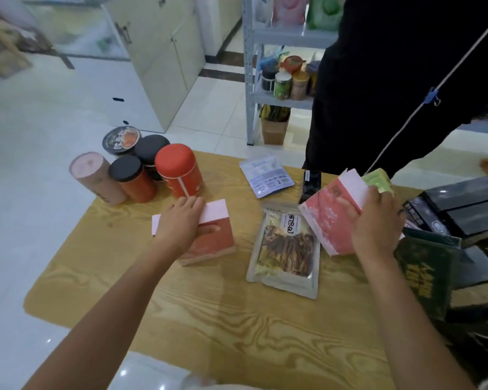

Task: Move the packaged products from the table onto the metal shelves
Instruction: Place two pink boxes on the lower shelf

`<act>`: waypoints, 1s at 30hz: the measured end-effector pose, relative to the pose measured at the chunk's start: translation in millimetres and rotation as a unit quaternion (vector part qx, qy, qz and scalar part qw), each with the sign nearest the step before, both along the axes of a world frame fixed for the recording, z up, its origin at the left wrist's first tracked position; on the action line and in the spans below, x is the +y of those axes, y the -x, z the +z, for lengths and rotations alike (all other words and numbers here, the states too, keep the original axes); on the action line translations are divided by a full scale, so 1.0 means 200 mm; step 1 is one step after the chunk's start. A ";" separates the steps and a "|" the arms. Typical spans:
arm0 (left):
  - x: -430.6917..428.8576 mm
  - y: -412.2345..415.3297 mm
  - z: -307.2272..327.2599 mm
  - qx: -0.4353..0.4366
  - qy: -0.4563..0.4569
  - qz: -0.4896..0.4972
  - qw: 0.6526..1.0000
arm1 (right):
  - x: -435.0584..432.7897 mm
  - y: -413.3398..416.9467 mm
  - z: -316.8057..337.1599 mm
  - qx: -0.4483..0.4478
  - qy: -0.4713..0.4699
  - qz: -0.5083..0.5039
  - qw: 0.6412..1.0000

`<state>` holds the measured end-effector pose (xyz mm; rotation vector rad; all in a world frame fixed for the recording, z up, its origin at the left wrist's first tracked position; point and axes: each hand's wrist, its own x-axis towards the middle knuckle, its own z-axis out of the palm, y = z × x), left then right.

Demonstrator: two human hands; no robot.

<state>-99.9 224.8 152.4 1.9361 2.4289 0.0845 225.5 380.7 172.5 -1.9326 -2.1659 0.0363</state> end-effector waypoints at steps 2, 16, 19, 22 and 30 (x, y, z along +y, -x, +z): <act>-0.07 0.04 0.00 -0.013 0.003 0.018 1.000 | -0.04 0.04 0.05 0.006 -0.014 0.062 0.998; -0.91 0.27 0.03 -0.088 0.052 0.184 0.978 | -0.72 0.89 0.13 -0.111 0.127 0.473 0.865; -1.23 0.35 0.04 -0.123 0.042 0.239 0.962 | -0.92 1.09 0.16 -0.121 0.131 0.529 0.829; -1.57 0.44 0.06 -0.123 0.042 0.305 0.943 | -1.14 1.32 0.19 -0.125 0.132 0.592 0.785; -2.57 0.54 0.20 -0.083 0.024 0.481 0.873 | -1.98 1.97 0.23 -0.118 0.051 0.779 0.614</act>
